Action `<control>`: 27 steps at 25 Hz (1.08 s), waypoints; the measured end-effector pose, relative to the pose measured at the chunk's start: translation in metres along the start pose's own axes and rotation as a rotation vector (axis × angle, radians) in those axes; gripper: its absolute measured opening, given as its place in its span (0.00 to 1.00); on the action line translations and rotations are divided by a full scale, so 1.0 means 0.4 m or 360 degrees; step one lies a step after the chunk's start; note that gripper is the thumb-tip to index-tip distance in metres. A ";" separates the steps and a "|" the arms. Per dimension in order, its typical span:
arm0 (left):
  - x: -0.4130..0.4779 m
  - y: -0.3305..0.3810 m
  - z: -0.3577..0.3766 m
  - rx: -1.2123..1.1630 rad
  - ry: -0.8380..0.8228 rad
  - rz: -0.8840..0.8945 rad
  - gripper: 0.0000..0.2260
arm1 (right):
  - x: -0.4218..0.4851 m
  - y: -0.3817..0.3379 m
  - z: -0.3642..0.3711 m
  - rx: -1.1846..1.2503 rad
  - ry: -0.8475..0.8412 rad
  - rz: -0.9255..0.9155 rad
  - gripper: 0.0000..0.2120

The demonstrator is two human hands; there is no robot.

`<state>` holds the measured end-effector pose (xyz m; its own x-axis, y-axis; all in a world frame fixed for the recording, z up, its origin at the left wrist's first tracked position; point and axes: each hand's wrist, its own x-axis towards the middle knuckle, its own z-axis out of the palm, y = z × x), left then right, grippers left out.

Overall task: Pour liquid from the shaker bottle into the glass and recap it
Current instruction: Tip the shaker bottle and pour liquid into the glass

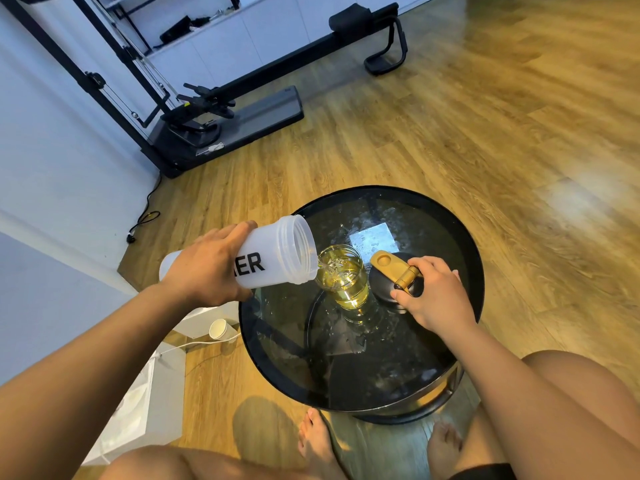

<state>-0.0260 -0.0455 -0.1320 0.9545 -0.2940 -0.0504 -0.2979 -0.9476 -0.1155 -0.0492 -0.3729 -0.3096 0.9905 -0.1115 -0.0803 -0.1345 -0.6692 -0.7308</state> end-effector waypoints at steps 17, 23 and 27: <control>0.001 0.012 -0.012 0.0007 0.0021 -0.0023 0.43 | -0.001 -0.006 -0.006 0.0005 -0.0005 0.0007 0.30; 0.000 0.015 -0.016 0.0031 0.0046 0.0002 0.43 | -0.002 -0.007 -0.006 -0.0013 -0.0010 0.0006 0.31; -0.001 0.019 -0.016 0.0045 0.0062 0.0018 0.43 | -0.001 -0.008 -0.006 -0.0015 -0.0014 0.0014 0.31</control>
<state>-0.0286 -0.0533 -0.1266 0.9507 -0.3099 -0.0130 -0.3085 -0.9403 -0.1434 -0.0493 -0.3724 -0.3058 0.9895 -0.1109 -0.0925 -0.1433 -0.6749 -0.7238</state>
